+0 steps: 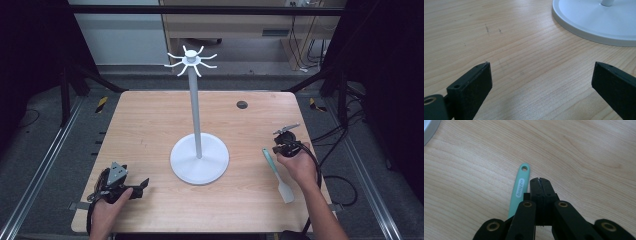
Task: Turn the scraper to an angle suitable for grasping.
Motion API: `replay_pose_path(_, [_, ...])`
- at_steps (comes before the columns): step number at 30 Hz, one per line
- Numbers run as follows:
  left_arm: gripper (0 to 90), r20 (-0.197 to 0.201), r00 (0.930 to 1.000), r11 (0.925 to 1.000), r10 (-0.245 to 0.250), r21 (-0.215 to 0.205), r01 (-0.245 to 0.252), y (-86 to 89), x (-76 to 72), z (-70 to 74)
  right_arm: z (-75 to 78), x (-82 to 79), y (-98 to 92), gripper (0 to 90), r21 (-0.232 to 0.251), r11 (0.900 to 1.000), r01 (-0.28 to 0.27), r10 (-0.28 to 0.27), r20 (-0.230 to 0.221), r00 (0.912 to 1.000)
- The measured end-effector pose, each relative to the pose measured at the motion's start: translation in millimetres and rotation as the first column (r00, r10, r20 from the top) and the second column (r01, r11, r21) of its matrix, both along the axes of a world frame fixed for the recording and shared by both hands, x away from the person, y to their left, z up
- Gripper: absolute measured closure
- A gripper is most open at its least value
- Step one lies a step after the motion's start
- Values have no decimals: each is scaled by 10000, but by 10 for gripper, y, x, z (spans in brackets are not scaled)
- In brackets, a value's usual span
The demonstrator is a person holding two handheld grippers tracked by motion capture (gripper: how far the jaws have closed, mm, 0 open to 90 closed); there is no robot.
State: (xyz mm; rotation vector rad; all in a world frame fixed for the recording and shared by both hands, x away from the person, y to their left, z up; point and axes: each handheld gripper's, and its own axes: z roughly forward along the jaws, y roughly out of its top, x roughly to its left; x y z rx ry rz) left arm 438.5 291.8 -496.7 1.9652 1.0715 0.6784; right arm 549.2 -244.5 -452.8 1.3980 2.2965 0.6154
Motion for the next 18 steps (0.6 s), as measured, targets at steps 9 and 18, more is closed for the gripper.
replay_pose_path(9, [25,1,10000,10000,-27,-64,27,-16,3,-6,-85,45,29,900,-12,10000,63,-63,-142,9999])
replay_pose_path(18, [25,-21,10000,10000,-80,-4,80,-15,0,-4,-158,86,57,900,-88,9998,188,-190,-239,9995])
